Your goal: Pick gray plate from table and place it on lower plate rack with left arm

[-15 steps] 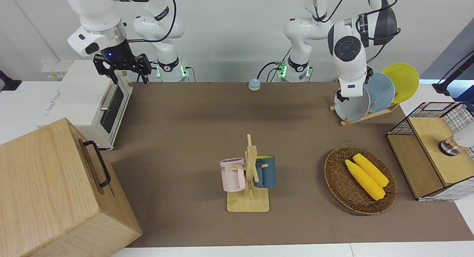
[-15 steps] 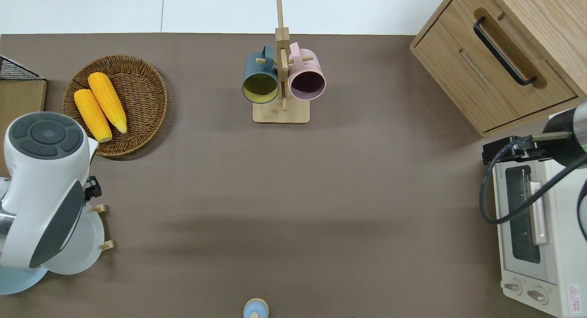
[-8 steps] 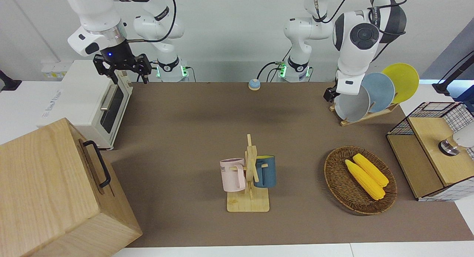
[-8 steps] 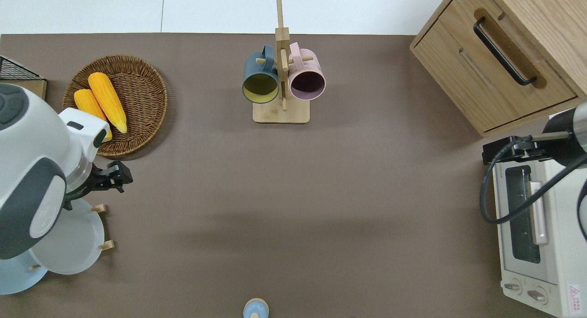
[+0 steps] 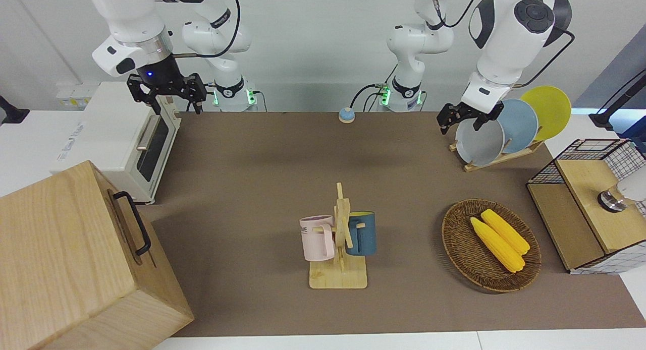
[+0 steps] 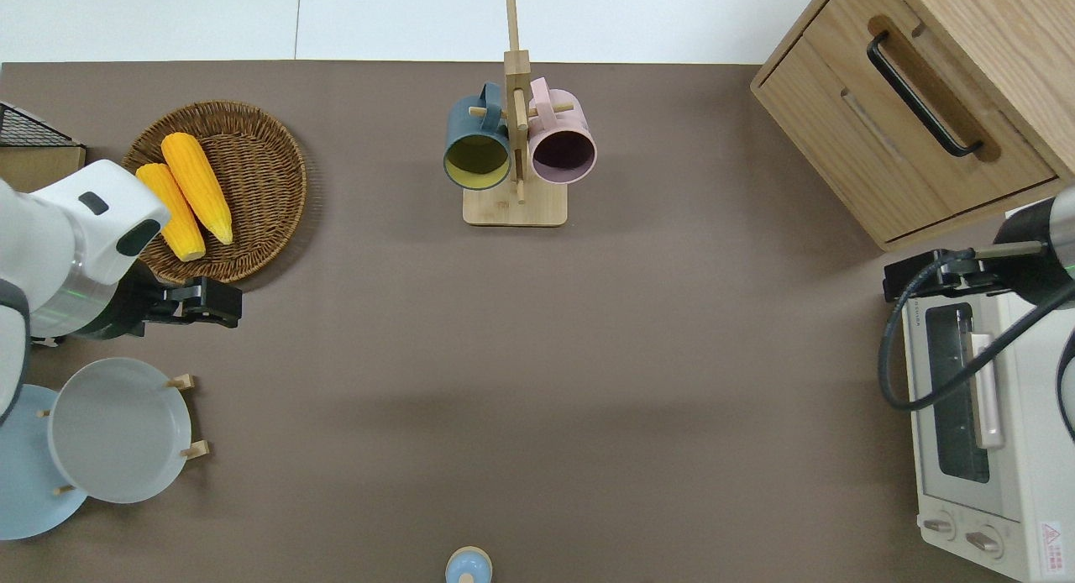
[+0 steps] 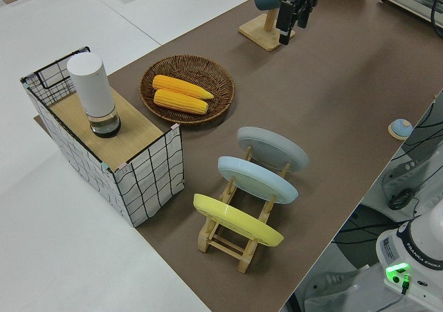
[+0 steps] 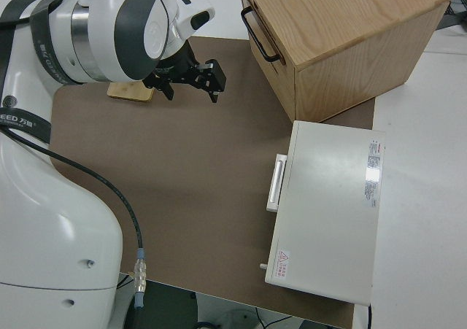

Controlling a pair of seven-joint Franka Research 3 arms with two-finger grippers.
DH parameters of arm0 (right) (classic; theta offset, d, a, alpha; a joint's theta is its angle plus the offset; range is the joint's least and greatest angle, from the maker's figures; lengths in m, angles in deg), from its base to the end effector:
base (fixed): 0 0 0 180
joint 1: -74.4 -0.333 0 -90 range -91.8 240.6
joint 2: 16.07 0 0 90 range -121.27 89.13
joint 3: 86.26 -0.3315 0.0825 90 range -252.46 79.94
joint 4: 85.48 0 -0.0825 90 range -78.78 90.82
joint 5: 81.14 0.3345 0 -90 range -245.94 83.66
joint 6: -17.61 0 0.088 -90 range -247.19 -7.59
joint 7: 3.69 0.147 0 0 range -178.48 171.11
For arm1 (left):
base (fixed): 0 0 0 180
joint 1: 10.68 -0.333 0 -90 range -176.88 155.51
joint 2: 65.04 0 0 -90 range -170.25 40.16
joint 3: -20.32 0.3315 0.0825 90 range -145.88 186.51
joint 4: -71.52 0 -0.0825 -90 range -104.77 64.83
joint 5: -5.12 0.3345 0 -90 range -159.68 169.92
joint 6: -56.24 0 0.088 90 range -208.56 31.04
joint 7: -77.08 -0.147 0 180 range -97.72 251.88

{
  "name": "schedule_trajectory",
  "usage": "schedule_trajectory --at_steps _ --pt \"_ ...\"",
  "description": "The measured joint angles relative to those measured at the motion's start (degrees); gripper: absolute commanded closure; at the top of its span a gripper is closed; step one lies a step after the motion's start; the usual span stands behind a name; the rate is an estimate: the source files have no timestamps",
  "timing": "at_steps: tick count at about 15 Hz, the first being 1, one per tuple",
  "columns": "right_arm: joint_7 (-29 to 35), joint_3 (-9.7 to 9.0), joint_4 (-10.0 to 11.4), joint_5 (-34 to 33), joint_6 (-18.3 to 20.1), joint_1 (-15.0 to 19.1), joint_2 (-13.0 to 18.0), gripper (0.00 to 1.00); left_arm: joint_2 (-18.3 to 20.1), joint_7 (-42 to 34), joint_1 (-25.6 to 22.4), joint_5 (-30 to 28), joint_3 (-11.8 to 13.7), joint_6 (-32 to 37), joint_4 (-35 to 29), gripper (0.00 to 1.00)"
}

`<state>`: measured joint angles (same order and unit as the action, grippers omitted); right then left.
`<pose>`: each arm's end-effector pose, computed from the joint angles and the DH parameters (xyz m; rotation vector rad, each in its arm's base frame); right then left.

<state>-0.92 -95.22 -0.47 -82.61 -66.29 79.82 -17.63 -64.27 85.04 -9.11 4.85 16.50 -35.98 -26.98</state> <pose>0.5008 0.0258 0.6138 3.1169 0.0177 -0.0702 0.4918 -0.0473 0.5476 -3.1298 -0.0709 0.1504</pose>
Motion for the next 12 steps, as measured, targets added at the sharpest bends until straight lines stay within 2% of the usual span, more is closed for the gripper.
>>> schedule_trajectory --at_steps 4,12 --pt "0.0 0.00 0.0 0.0 0.0 0.0 0.0 0.017 1.9 -4.2 -1.2 -1.2 0.7 0.1 -0.9 0.01" --pt "0.0 0.00 0.0 0.0 0.0 0.0 0.0 0.017 3.2 -4.8 -1.1 -1.2 0.8 0.0 -1.2 0.00"
